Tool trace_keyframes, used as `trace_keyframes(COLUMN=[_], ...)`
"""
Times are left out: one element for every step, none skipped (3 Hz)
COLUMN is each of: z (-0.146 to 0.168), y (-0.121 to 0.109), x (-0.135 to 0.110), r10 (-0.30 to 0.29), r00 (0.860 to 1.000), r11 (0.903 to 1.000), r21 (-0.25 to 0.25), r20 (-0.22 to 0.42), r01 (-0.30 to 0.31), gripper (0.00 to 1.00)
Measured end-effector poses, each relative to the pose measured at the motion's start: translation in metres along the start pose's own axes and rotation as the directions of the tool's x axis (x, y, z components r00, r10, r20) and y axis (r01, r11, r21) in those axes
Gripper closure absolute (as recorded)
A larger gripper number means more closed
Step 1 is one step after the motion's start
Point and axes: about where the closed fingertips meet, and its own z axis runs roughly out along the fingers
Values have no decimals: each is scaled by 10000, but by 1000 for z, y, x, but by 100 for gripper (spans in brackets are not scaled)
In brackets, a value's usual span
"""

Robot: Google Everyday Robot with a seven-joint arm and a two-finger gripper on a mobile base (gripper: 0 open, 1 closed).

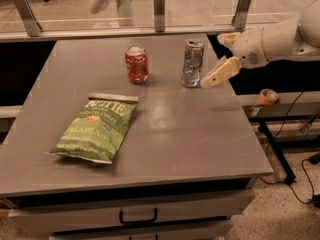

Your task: Pick redbull can

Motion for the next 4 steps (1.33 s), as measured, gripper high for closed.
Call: trace_keyframes(z=[27, 41, 45, 42], y=[8, 11, 11, 8], x=[-5, -12, -14, -11], r10=[-490, -858, -1028, -896], r00=[9988, 9963, 9946, 9949], r11=[9970, 9915, 9879, 9887], r21=[-604, -989, -1148, -1167], r20=[-55, -38, 156, 457], r01=[486, 850, 1039, 944], gripper=[0, 18, 40, 64])
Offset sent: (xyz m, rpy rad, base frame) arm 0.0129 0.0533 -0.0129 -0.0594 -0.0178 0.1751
